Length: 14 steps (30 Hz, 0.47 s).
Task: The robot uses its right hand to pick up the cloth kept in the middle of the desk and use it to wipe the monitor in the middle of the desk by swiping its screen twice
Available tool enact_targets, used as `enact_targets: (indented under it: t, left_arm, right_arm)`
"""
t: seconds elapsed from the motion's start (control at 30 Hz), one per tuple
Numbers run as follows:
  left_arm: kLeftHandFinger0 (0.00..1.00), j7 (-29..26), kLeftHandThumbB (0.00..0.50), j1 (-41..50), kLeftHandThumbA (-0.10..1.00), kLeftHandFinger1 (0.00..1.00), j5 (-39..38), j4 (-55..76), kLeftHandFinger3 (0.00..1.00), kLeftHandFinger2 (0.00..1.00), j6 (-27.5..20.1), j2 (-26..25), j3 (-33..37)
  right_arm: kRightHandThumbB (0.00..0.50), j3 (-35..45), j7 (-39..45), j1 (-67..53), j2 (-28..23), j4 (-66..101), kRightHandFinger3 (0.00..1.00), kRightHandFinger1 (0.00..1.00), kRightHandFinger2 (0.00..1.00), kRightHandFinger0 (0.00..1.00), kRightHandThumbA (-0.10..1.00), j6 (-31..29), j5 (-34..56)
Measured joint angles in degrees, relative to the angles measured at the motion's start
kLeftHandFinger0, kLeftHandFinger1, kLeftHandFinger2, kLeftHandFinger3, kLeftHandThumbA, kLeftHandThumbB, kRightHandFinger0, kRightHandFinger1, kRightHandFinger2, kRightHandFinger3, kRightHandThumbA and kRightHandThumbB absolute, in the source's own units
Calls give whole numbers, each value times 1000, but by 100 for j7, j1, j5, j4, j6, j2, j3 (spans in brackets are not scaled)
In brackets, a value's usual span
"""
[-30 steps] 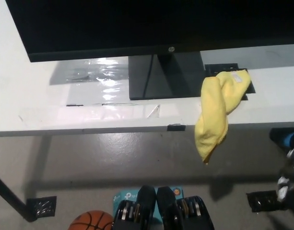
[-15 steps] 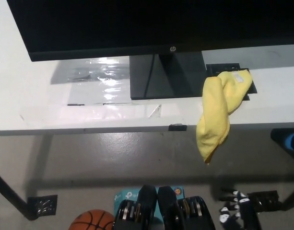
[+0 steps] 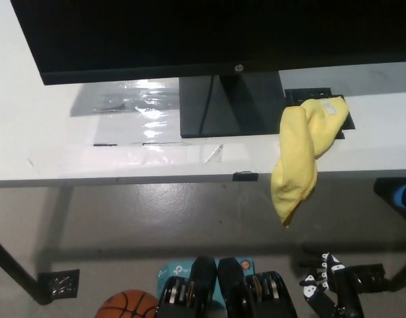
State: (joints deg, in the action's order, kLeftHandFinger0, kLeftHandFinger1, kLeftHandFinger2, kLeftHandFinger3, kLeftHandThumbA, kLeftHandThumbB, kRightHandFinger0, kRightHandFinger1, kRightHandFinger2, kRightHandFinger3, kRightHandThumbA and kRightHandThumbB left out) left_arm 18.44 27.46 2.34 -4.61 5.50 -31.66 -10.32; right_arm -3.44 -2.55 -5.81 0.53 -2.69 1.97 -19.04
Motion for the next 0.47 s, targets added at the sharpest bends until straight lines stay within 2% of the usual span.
enact_targets:
  t: [0.27, 0.47]
  left_arm:
    - [686, -52, 65, -85, 92, 696, 43, 6, 978, 803, 1, 0, 8]
    - [707, -53, 60, -107, 97, 711, 109, 44, 987, 820, 9, -1, 11]
  right_arm:
    - [134, -8, -27, 89, -87, -27, 780, 420, 621, 231, -95, -153, 24]
    - [134, -15, -35, 130, -102, -48, 778, 420, 621, 252, -100, -203, 26]
